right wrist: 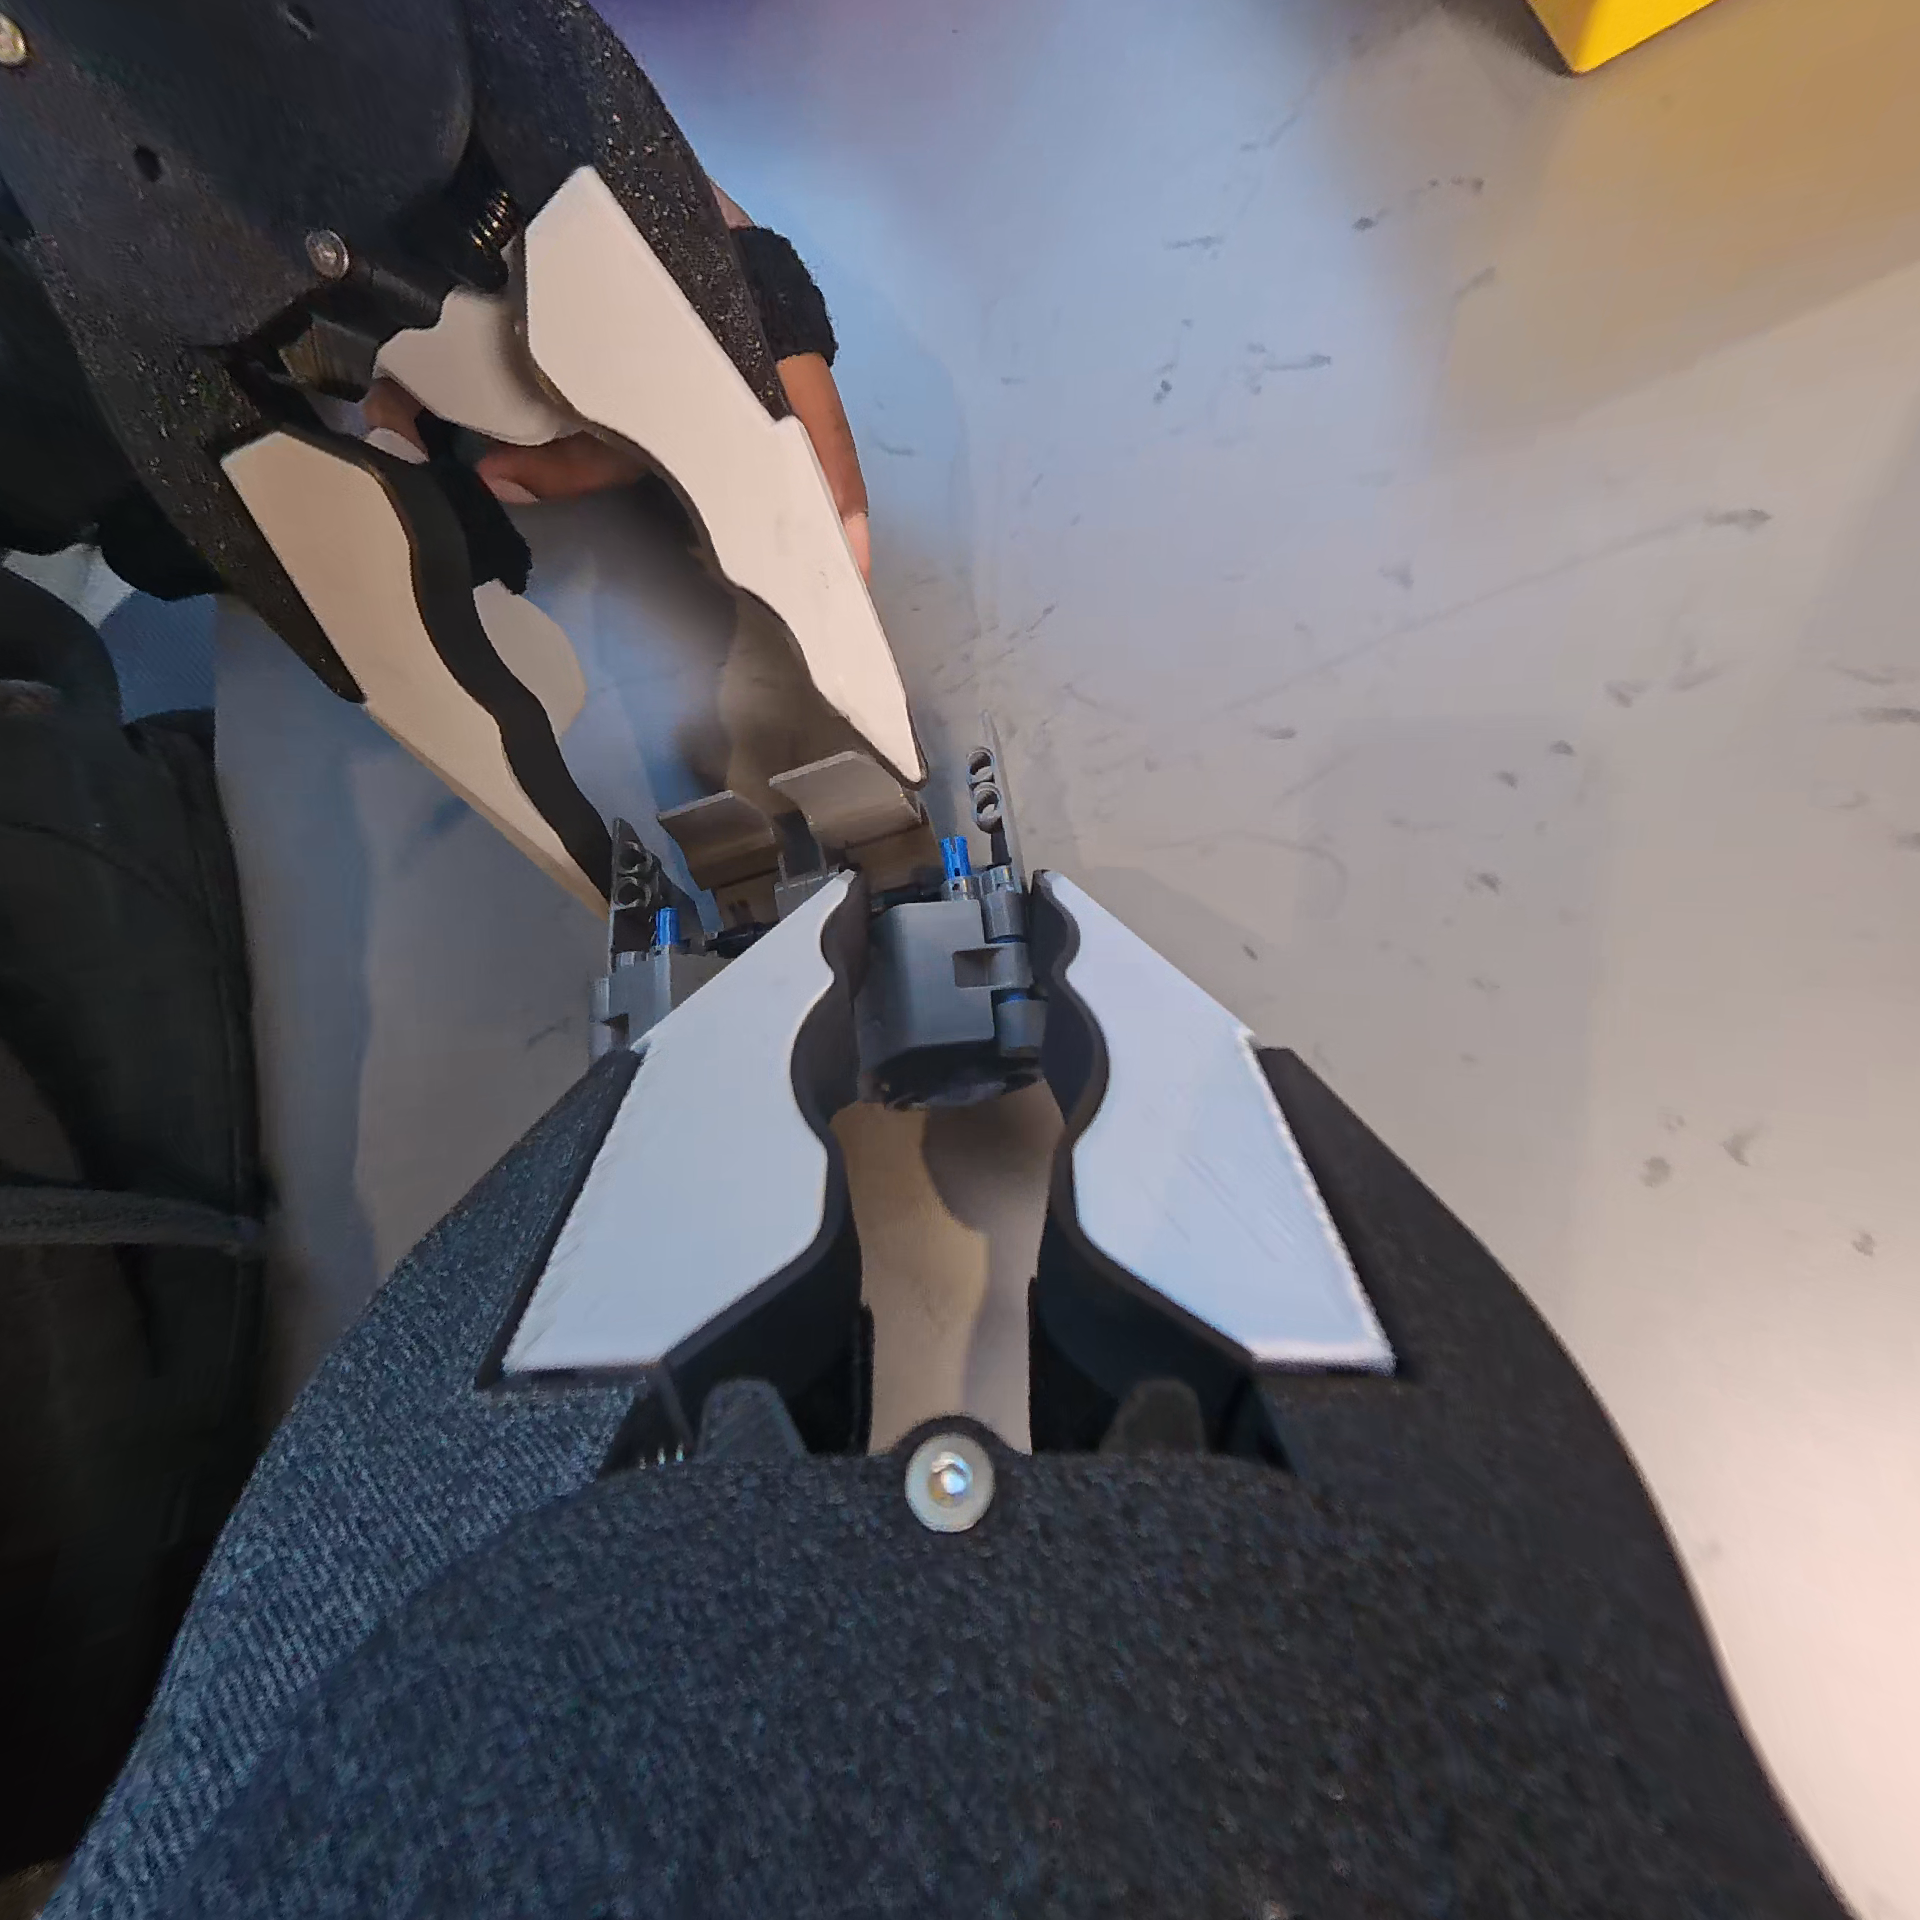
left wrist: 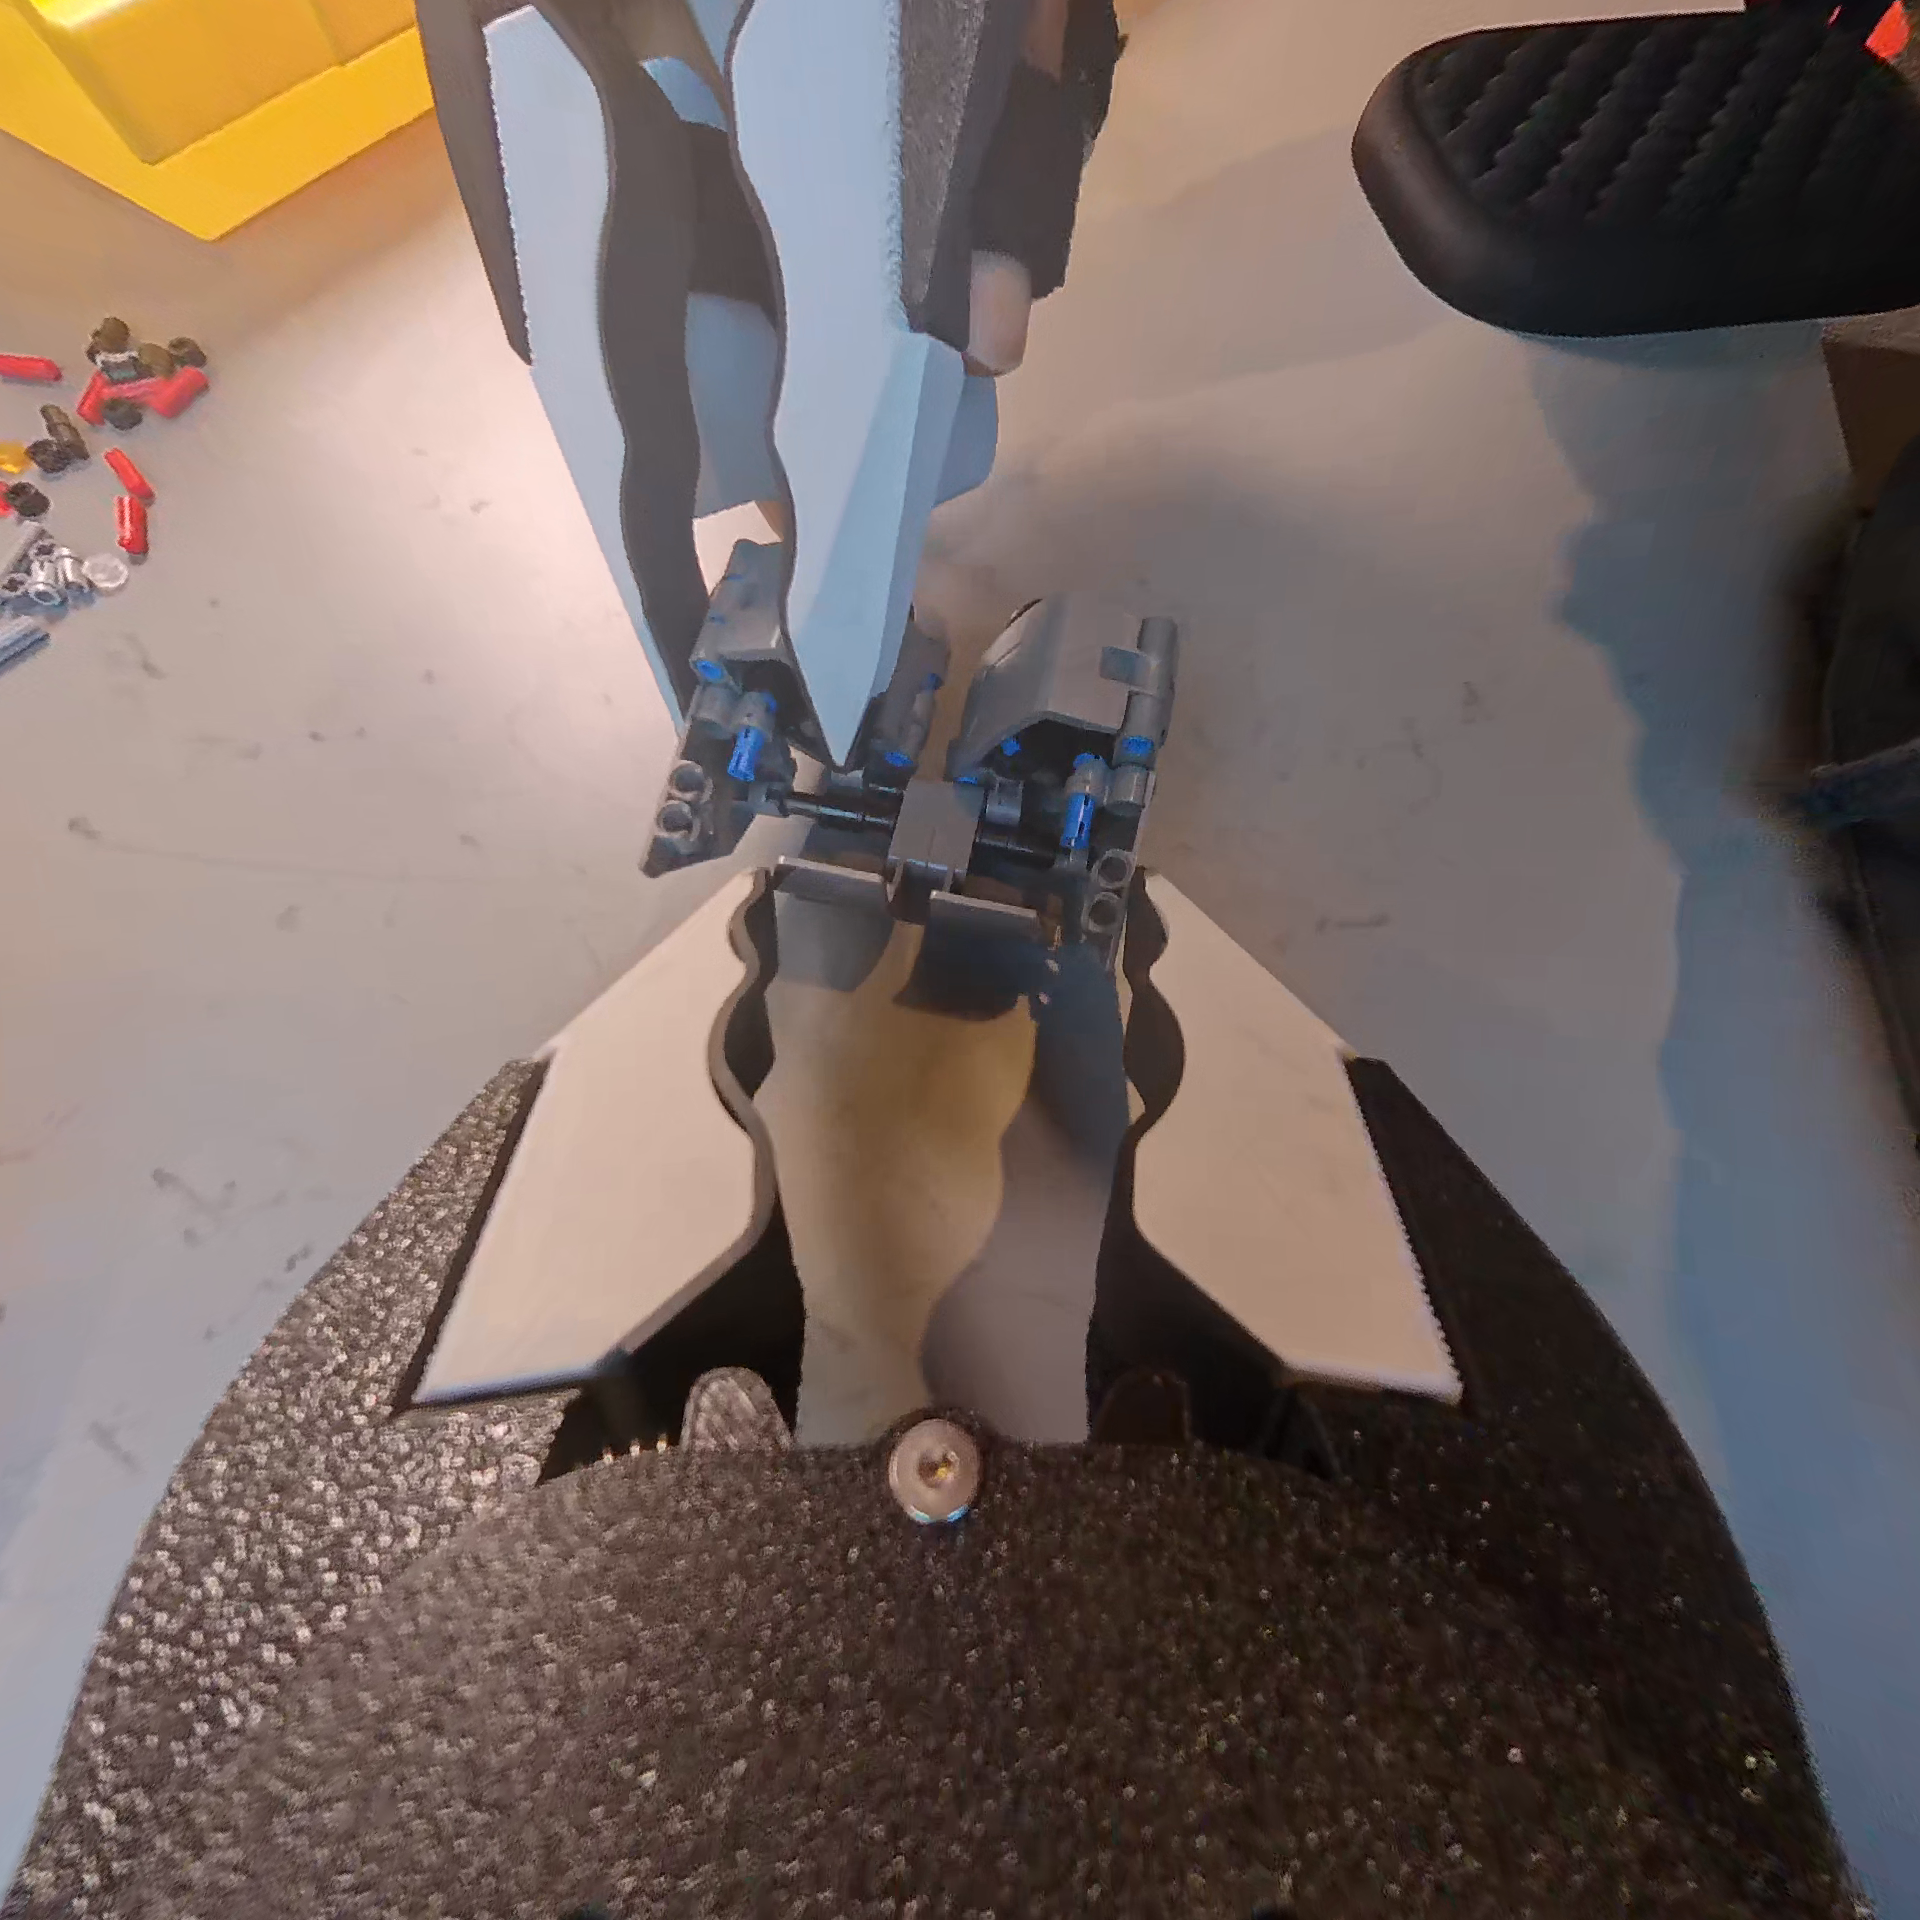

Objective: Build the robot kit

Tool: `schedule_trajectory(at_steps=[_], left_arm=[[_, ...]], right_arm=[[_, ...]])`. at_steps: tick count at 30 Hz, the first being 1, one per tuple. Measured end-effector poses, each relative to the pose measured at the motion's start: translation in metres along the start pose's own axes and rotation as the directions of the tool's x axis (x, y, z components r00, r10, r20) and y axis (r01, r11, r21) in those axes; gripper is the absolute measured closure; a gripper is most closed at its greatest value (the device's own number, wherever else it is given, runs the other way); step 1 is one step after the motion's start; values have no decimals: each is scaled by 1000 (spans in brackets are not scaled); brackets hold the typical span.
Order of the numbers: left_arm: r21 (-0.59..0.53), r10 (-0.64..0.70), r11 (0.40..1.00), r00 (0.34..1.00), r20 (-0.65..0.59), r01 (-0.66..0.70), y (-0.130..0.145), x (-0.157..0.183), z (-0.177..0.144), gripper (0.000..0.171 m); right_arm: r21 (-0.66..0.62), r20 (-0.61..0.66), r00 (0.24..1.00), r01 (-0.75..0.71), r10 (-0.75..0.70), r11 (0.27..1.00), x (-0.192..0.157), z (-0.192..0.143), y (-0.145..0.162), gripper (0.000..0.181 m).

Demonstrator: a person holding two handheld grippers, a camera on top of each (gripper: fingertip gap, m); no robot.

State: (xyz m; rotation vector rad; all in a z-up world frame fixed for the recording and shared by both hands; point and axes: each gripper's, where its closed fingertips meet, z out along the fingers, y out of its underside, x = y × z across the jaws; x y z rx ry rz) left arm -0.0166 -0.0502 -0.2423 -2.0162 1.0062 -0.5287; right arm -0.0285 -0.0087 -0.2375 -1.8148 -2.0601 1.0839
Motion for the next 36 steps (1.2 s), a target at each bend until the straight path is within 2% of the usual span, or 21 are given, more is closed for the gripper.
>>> schedule_trajectory(at_steps=[4,13,27,36], left_arm=[[-1,28,1000,999,16,-28,-1,0,0,105],[-10,27,1000,1000,14,-26,1,0,3,105],[-2,23,1000,999,25,-23,-2,0,4,106],[-5,38,999,999,23,-38,-2,2,5,106]], right_arm=[[5,21,998,-52,52,999,1,0,0,152],[45,40,998,-42,40,998,0,-3,2,153],[82,4,996,-90,90,993,1,-3,-1,154],[82,71,991,-122,116,989,-3,-6,2,155]])
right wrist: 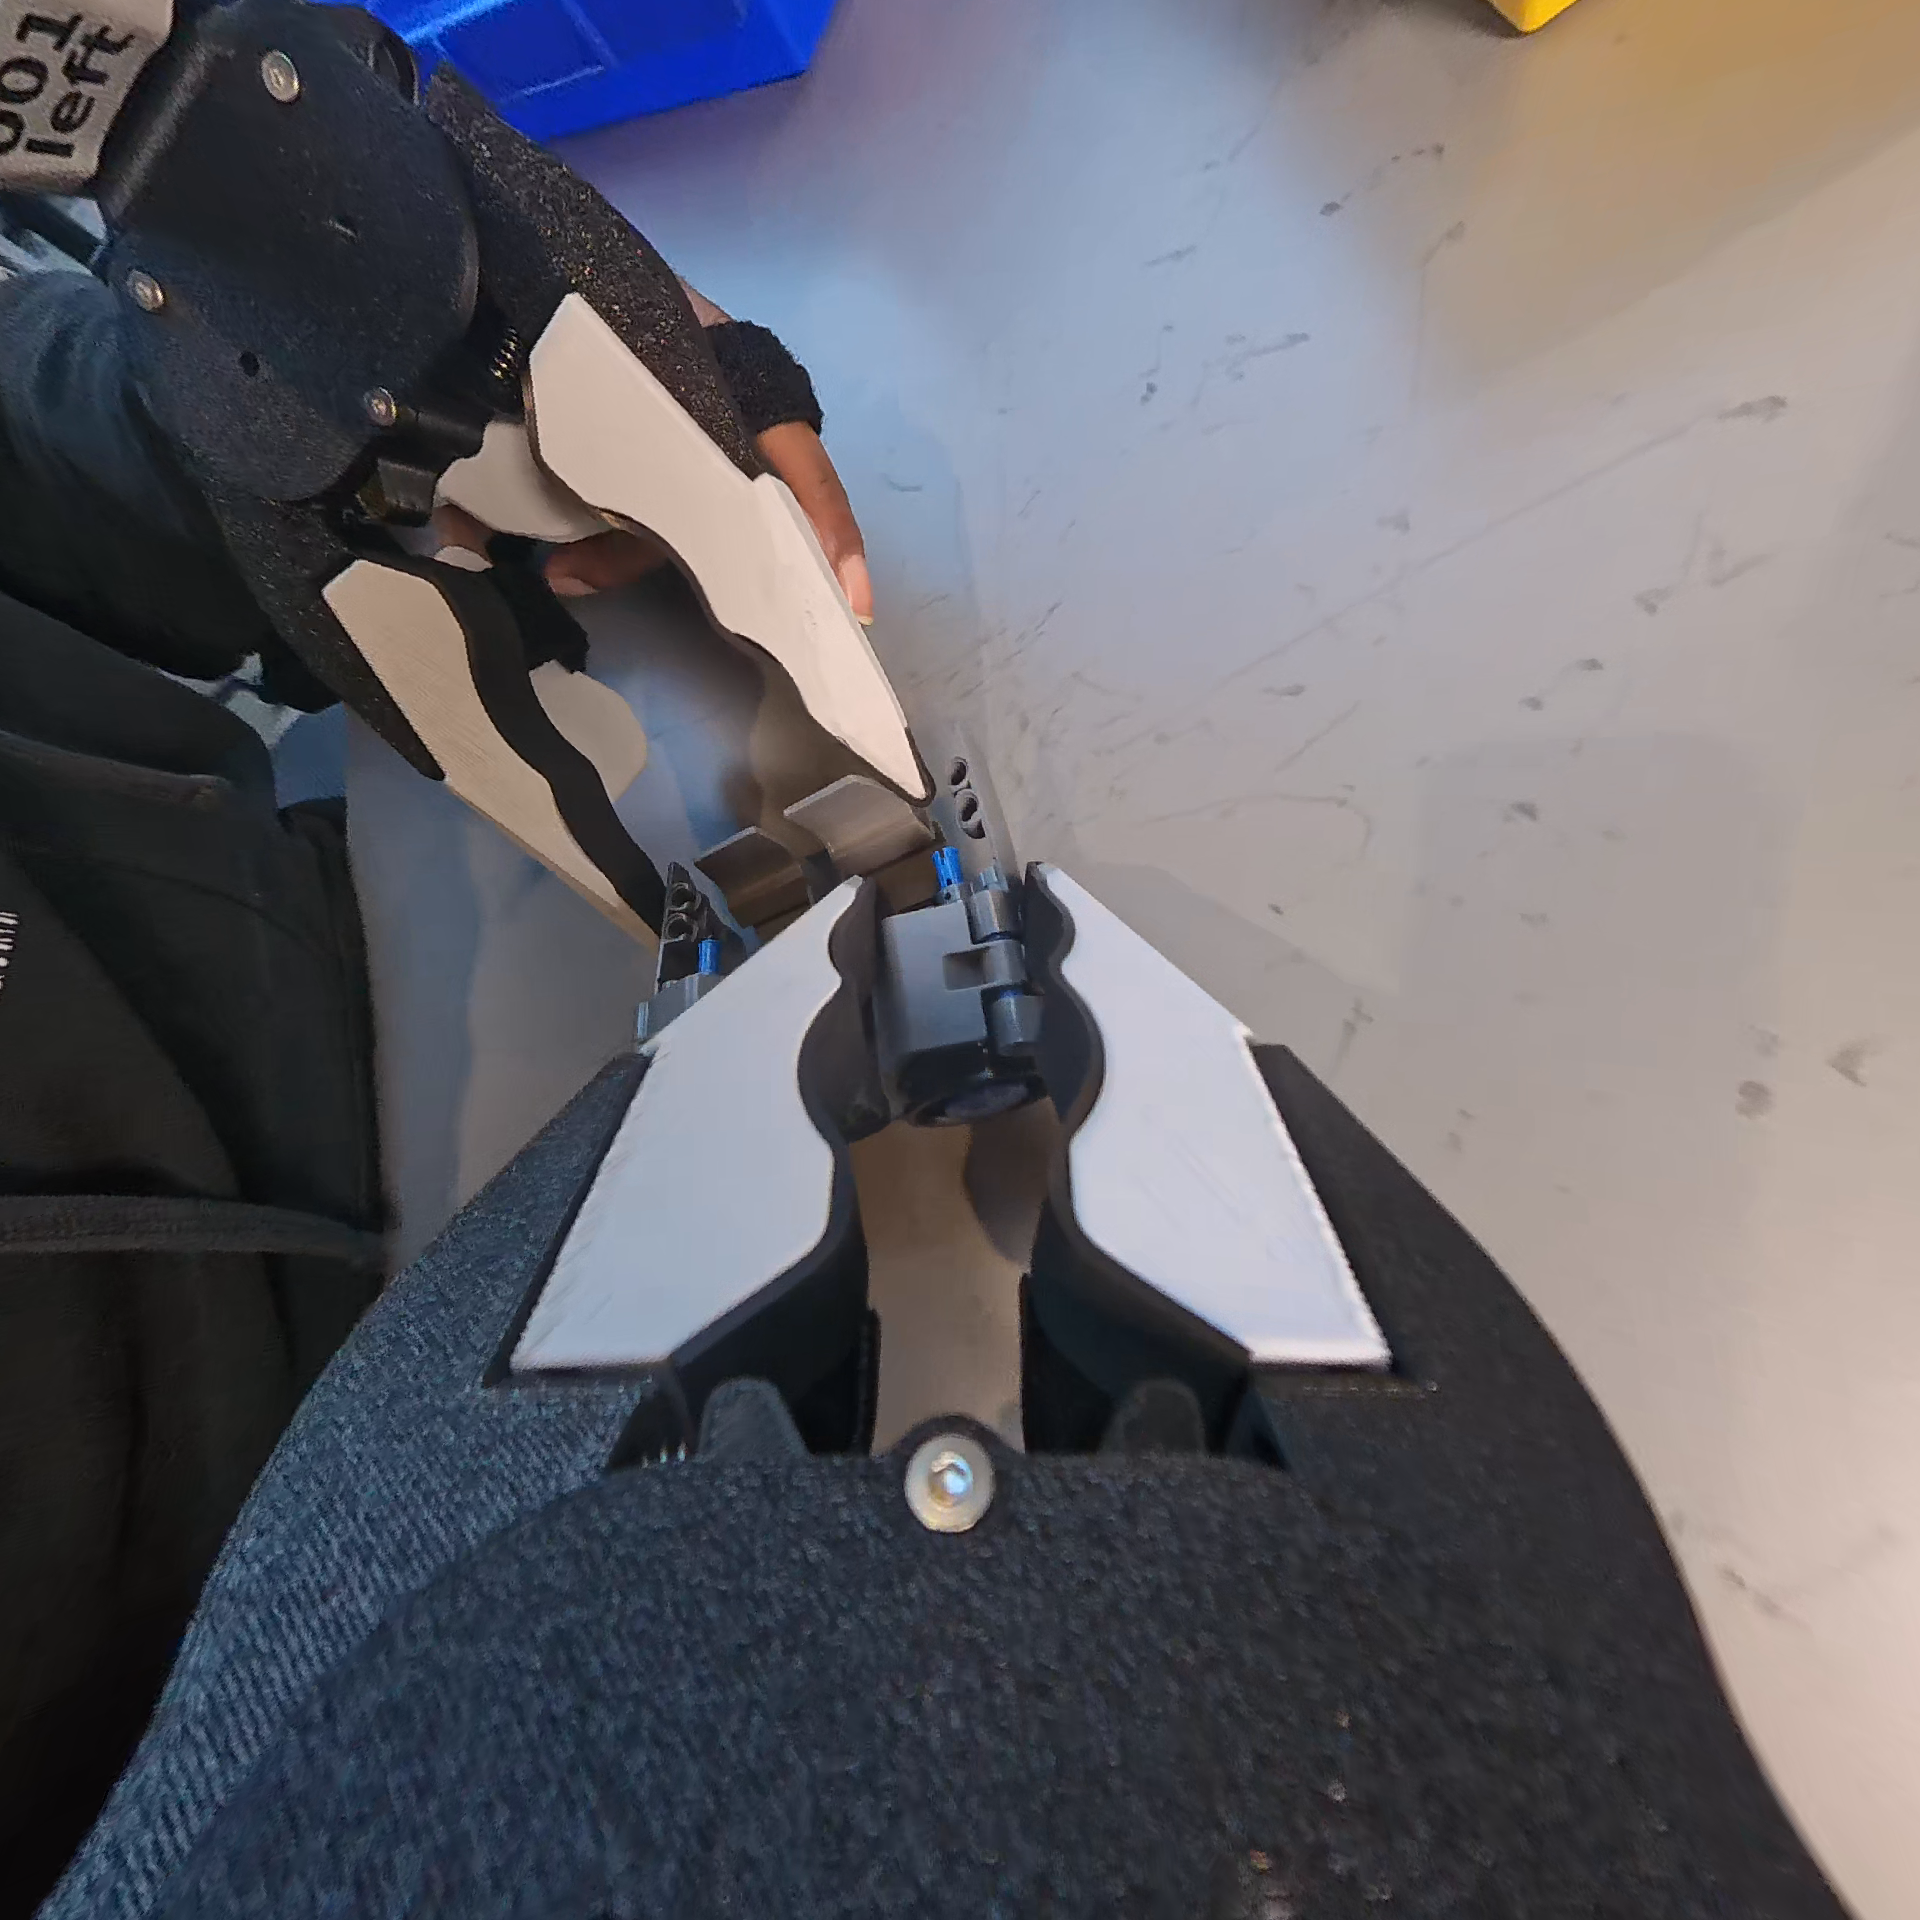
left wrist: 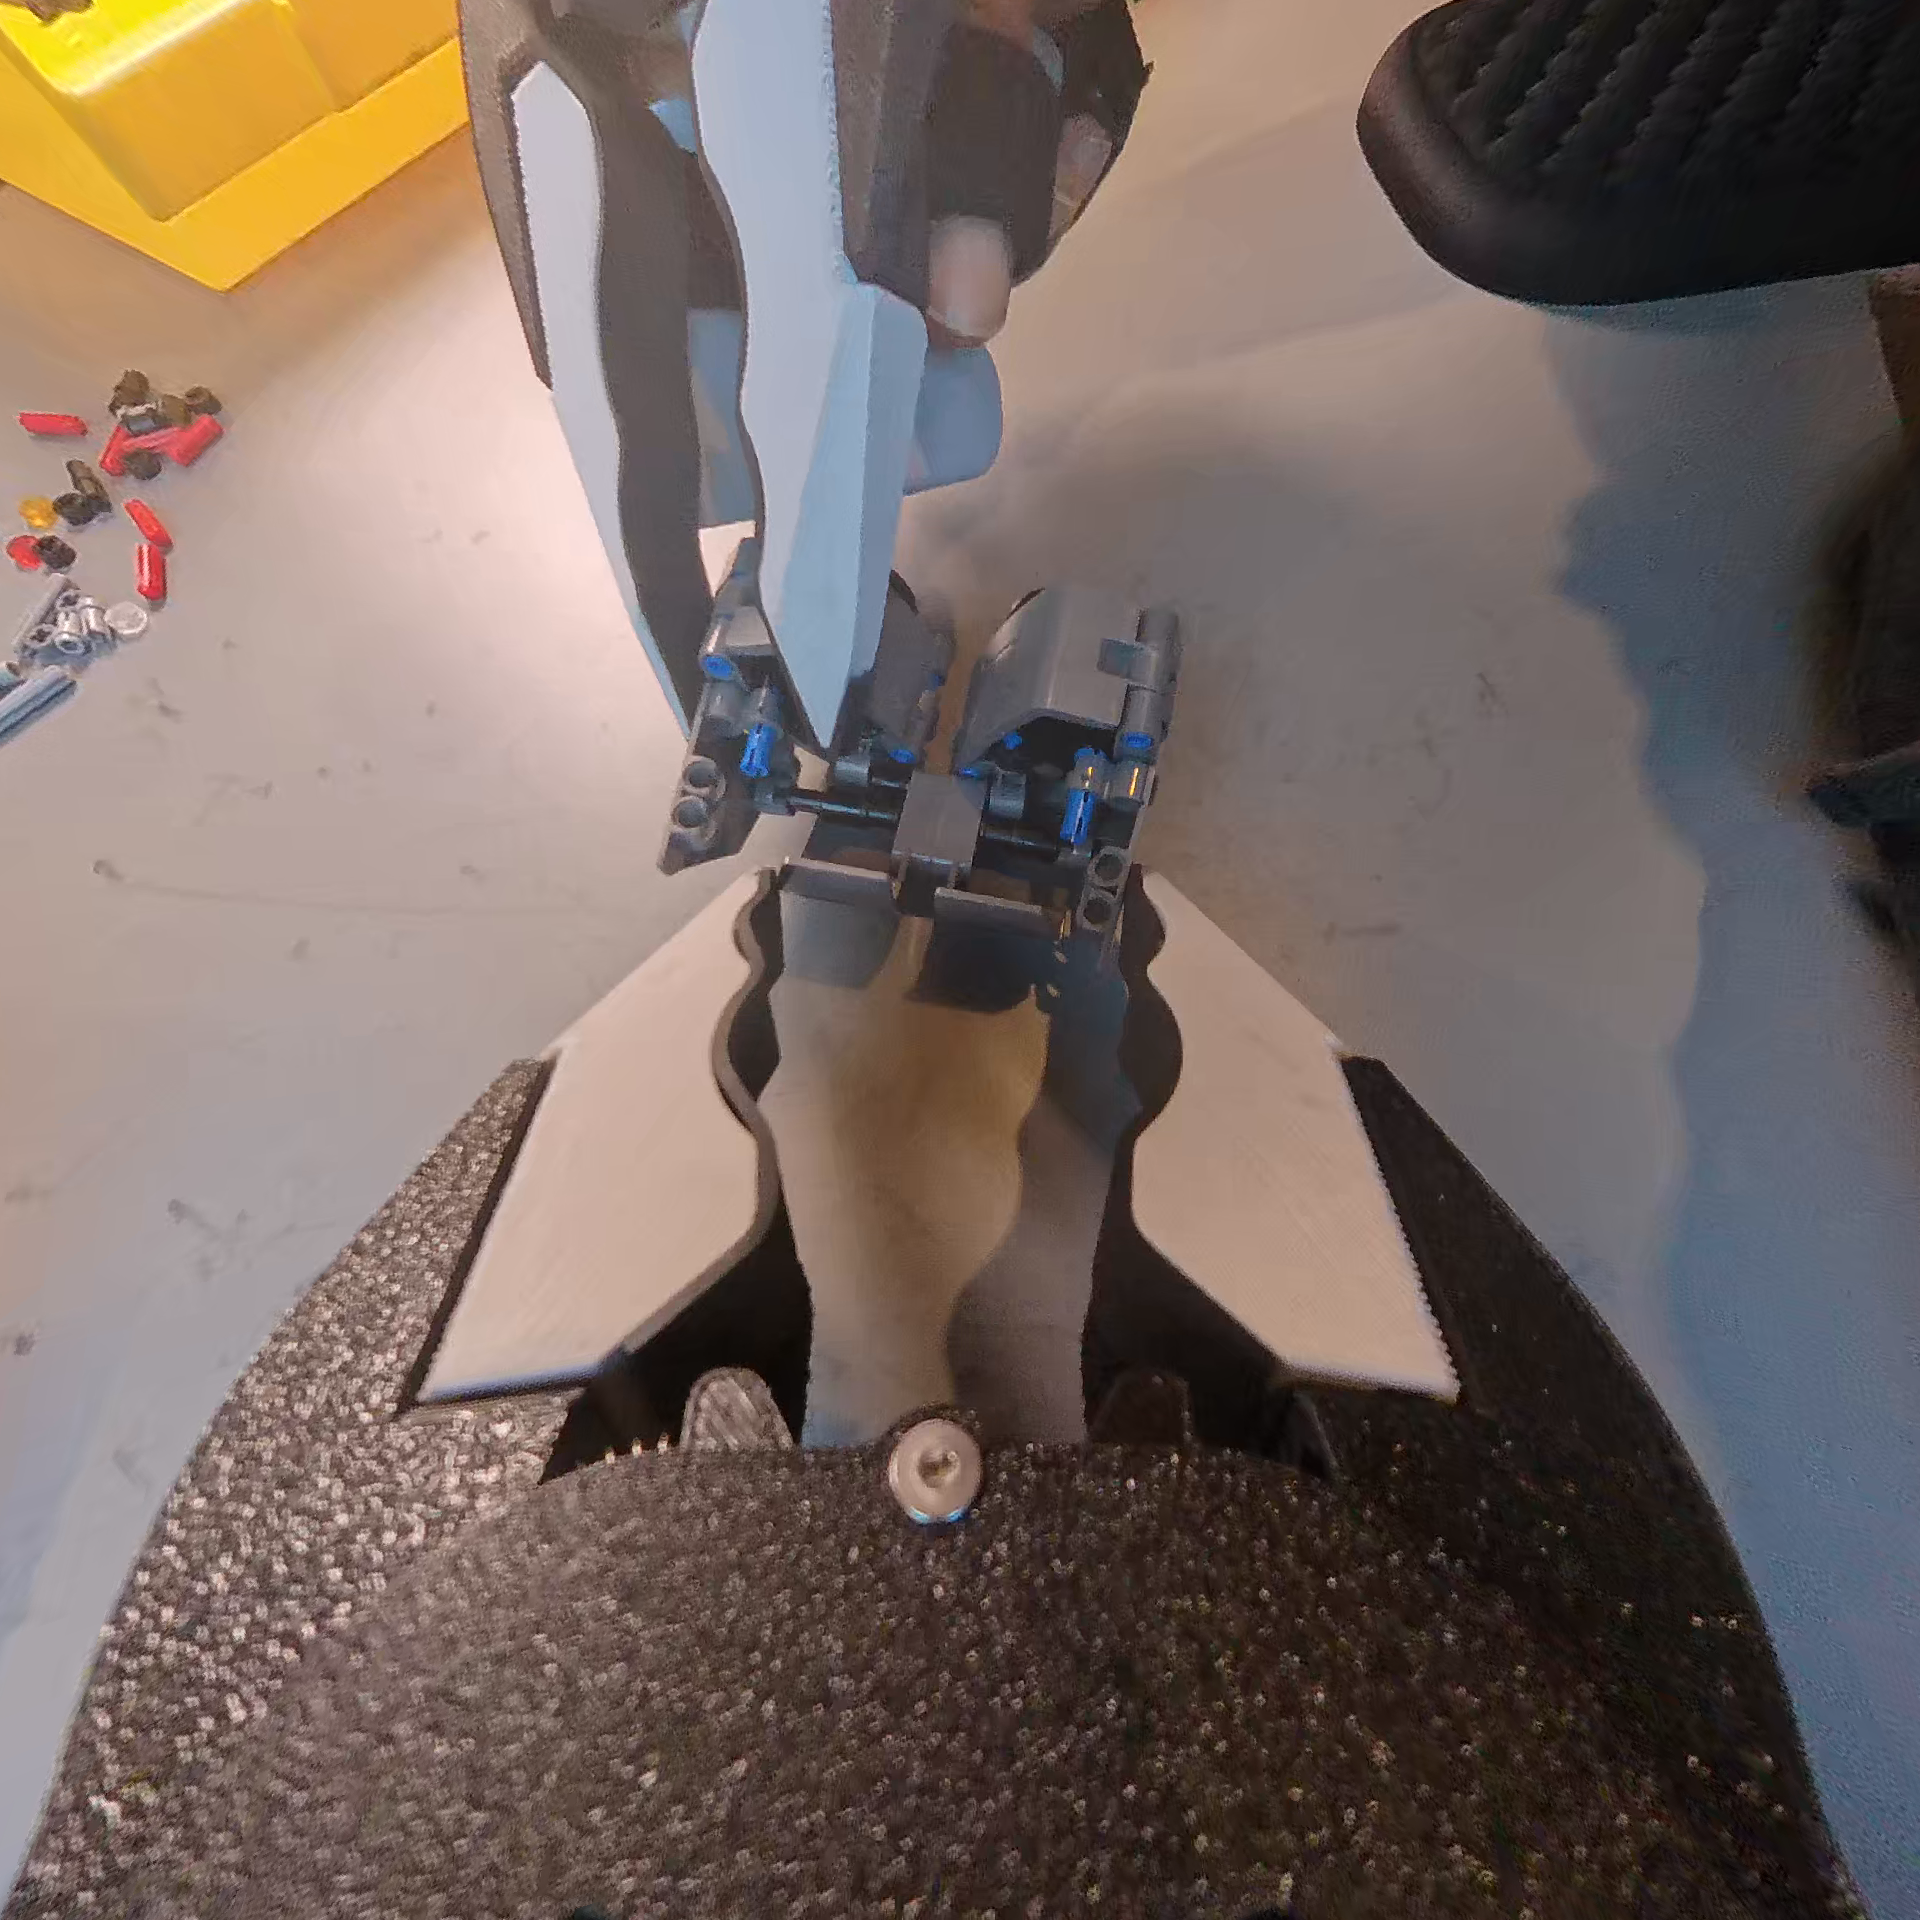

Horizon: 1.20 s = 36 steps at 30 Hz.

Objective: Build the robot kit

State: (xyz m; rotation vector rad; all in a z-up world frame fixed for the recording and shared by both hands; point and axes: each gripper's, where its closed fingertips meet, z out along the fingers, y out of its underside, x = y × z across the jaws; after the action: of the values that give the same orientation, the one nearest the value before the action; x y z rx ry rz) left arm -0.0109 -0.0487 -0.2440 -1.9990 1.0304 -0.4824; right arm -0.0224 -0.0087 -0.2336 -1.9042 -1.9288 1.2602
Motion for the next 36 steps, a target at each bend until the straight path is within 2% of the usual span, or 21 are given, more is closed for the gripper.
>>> schedule_trajectory(at_steps=[6,14,24,29,36], left_arm=[[-2,36,999,999,20,-36,-1,2,2,106],[-5,192,981,974,121,-193,-6,1,4,106],[-57,336,942,919,205,-331,-8,-1,5,106],[-41,353,935,908,225,-354,-12,-1,3,106],[50,295,950,937,188,-309,-18,2,0,105]], right_arm=[[29,9,1000,-29,29,999,-2,-3,1,156],[129,-33,999,-2,6,992,-1,-15,-1,156],[192,-102,988,136,-118,972,-4,-21,-3,155],[231,-135,974,211,-184,950,-5,-22,-5,155],[261,-111,978,199,-176,944,-4,-17,-5,155]])
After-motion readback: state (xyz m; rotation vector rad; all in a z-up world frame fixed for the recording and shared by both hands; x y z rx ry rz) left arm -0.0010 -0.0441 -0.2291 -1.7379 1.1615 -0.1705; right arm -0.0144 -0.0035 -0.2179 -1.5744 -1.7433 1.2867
